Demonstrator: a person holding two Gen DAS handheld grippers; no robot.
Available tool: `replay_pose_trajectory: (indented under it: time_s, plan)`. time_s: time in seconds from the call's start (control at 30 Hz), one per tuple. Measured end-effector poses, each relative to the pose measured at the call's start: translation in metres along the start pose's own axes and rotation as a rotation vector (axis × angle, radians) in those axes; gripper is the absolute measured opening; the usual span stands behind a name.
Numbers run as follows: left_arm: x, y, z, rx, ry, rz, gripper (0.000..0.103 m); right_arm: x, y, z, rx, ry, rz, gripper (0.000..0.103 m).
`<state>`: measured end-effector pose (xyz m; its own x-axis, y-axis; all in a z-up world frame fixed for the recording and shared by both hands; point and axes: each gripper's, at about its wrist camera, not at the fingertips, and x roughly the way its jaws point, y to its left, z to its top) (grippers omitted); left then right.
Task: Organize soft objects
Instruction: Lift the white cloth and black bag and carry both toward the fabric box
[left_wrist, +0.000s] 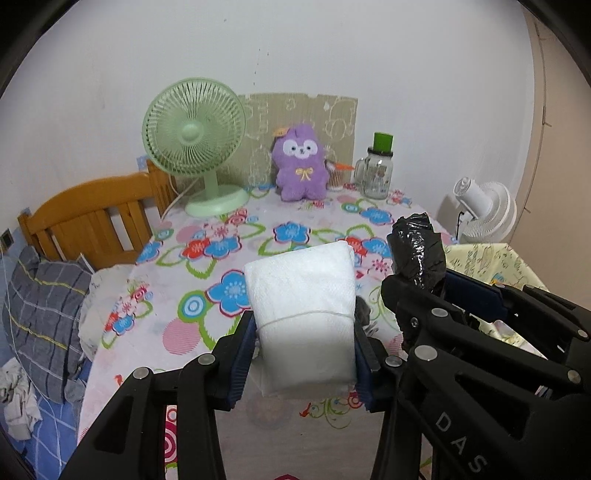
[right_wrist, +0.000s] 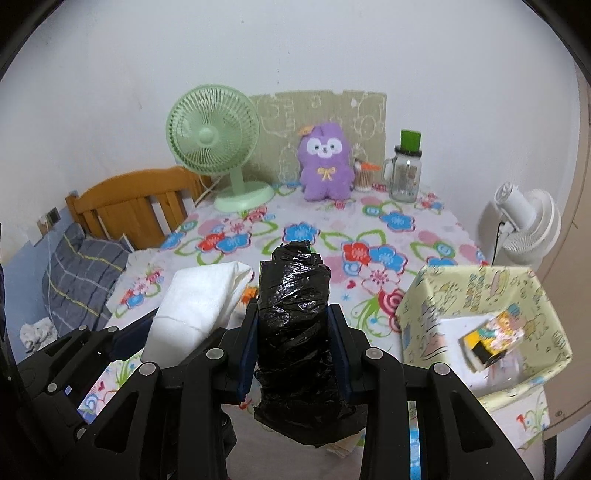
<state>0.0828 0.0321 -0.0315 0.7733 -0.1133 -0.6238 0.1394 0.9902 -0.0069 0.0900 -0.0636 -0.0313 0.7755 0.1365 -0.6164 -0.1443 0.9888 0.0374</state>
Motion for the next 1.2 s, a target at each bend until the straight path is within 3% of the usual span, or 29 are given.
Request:
replay_pose_trajectory:
  time_s: [0.37,1.2]
  plan:
    - [-0.026,-0.022,0.014,0.010,-0.052,0.016,0.048,-0.034,-0.015,0.013,-0.006,-0.054,0.016,0.039]
    - [-0.012,-0.095,0.025,0.043,-0.065,-0.001,0.048,-0.044,-0.093,0.014,0.021,-0.071,0.016,0.039]
